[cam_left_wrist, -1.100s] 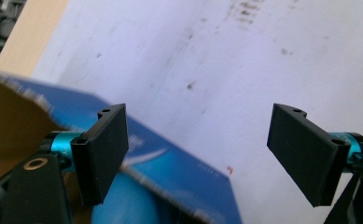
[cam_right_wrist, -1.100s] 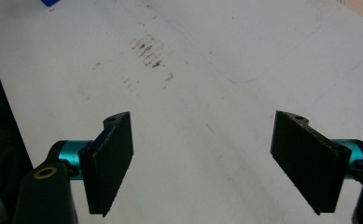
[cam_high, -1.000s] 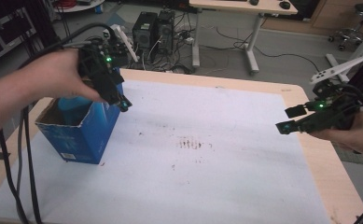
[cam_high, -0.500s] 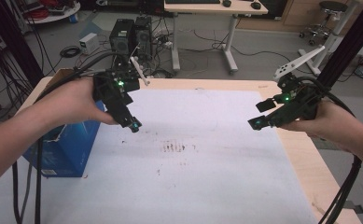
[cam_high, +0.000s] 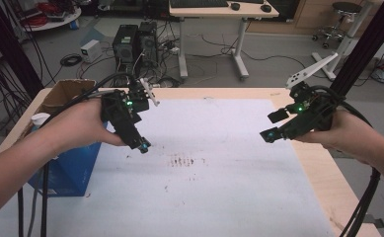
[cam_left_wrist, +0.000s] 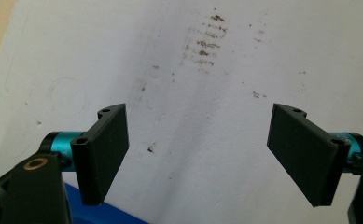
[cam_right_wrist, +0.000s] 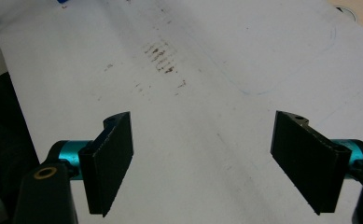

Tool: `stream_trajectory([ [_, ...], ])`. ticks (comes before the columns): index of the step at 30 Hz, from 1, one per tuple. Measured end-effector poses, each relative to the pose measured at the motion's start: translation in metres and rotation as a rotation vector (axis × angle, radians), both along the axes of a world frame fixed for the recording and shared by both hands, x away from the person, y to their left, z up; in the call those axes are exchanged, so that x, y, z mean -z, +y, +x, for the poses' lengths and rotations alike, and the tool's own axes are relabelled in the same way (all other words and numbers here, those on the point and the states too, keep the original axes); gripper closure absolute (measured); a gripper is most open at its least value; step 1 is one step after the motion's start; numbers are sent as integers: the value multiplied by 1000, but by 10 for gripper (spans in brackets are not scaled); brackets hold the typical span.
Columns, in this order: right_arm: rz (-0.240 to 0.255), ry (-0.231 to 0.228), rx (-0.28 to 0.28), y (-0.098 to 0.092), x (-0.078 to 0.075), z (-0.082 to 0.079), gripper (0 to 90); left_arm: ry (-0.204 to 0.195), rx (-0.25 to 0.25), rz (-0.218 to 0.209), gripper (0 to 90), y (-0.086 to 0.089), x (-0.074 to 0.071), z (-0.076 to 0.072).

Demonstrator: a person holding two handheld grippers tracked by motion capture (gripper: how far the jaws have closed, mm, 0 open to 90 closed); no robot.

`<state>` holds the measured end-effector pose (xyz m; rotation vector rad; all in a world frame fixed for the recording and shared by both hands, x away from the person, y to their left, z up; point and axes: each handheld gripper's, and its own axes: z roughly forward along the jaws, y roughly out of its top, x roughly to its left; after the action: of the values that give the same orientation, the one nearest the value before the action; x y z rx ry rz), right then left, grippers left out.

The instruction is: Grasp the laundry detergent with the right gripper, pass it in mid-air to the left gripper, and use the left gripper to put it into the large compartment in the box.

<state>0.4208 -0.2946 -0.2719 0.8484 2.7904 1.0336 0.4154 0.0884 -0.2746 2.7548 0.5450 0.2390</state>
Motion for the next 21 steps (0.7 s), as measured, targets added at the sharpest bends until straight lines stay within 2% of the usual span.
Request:
stream_trajectory([
  [7,-16,8,-28,7,3,2,208,0,-18,-4,208,5,0,0],
  [21,-17,10,-22,7,4,4,208,5,-31,-3,208,6,1,1],
])
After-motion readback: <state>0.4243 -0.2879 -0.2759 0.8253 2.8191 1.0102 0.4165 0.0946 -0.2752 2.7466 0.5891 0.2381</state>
